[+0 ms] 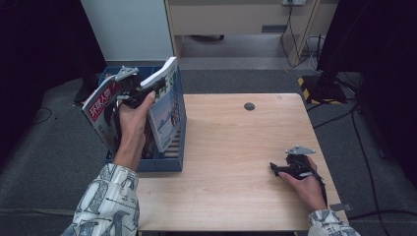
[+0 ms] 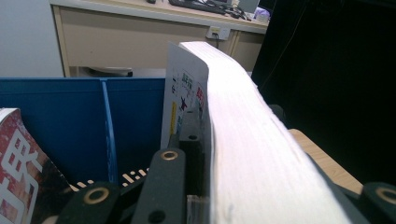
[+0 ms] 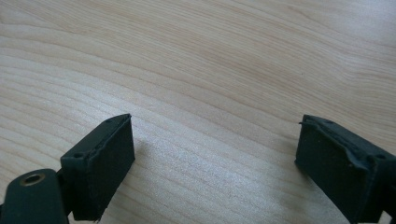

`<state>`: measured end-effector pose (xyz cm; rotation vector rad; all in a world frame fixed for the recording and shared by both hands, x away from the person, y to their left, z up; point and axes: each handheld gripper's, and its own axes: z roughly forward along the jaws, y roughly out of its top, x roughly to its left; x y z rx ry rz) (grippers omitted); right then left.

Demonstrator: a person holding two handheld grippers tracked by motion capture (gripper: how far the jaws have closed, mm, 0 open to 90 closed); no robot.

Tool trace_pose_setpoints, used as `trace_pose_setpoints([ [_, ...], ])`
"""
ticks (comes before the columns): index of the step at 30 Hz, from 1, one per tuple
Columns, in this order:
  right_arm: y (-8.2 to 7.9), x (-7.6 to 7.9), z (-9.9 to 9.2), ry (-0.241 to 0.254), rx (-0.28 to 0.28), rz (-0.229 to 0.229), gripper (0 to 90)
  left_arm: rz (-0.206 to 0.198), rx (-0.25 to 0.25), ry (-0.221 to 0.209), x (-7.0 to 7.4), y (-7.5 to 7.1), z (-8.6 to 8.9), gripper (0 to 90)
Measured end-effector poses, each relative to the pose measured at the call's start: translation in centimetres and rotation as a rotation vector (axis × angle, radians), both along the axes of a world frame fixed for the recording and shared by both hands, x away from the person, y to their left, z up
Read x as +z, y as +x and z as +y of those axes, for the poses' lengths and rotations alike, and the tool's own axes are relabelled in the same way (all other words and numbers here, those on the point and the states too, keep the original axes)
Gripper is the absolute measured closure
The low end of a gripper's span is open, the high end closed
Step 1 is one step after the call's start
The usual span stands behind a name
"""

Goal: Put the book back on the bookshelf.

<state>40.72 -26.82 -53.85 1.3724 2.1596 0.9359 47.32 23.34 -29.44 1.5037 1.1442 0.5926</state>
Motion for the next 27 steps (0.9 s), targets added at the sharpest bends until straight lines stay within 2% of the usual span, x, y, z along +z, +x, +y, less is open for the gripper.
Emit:
trace_pose_setpoints([
  [5, 0.0, 0.0, 0.0, 0.0, 0.002, 0.002, 11.6, 0.002, 0.003, -0.013, -0.5, 0.0, -0.1, 72.4],
  [14, 0.0, 0.0, 0.0, -0.002, 0.005, 0.002, 11.6, 0.021, -0.002, -0.01, -1.7, 0.1, -0.2, 72.5],
  [27, 0.0, 0.0, 0.0, -0.003, 0.006, 0.002, 11.5, 0.016, 0.012, -0.019, -3.0, 0.0, -0.3, 72.4],
])
